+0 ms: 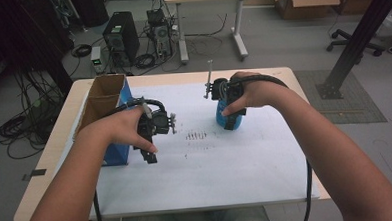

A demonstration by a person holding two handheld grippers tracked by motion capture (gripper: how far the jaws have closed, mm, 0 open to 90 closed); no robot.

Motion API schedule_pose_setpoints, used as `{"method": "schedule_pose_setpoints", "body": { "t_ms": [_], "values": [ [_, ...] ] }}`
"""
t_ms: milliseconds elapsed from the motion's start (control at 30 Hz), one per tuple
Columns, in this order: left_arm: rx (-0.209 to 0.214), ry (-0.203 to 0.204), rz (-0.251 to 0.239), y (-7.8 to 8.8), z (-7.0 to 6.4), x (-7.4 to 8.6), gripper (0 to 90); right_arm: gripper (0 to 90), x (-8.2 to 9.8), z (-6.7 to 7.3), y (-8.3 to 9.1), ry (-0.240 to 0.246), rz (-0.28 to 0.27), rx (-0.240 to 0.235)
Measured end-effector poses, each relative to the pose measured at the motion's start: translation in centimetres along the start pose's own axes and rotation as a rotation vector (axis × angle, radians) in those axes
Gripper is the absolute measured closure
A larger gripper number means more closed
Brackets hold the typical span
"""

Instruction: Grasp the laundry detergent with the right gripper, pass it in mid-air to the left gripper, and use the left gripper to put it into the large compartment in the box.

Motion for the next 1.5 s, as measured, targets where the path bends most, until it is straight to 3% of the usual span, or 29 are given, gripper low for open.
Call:
{"method": "schedule_pose_setpoints", "body": {
  "t_ms": [933, 1500],
  "values": [
    [0.003, -0.015, 0.003, -0.1, -0.2, 0.1, 5.5, 4.2, 0.1, 0.3, -0.2, 0.010, 0.009, -0.002],
    [-0.001, -0.004, 0.012, -0.3, -0.1, 0.4, 5.6, 4.4, 3.3, 0.6, -0.4, -0.025, -0.027, -0.003]
  ]
}}
Point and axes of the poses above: each handheld gripper's, and its own axes: y roughly backward along the jaws, x roughly out of its underside, z roughly to its left, the point moved 5 cm from there along -y, roughly forward along the jaws
